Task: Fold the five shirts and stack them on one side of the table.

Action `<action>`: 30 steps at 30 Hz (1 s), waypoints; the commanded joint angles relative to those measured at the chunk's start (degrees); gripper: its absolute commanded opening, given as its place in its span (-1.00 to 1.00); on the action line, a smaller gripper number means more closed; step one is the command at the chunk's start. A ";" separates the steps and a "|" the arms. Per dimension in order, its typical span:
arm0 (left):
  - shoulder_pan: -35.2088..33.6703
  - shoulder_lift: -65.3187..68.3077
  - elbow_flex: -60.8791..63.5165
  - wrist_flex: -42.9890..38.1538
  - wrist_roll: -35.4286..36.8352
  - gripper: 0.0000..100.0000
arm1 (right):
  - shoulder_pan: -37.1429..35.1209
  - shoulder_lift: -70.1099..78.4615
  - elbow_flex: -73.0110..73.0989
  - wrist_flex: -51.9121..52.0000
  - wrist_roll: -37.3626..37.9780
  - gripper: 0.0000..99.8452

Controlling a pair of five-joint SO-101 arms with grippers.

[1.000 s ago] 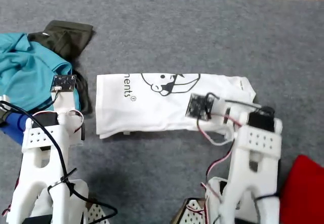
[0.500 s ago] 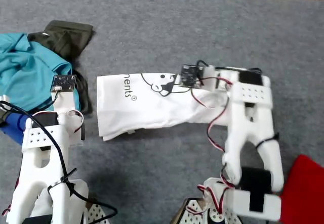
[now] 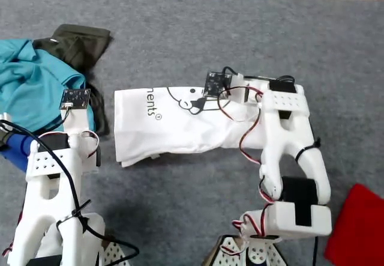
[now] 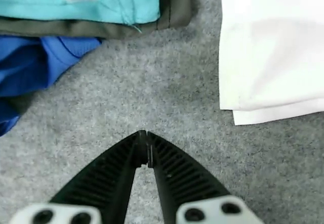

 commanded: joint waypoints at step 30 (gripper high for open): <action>10.73 46.46 -48.88 17.49 21.80 -0.64 | 16.75 11.38 -7.78 -14.15 -54.95 -0.99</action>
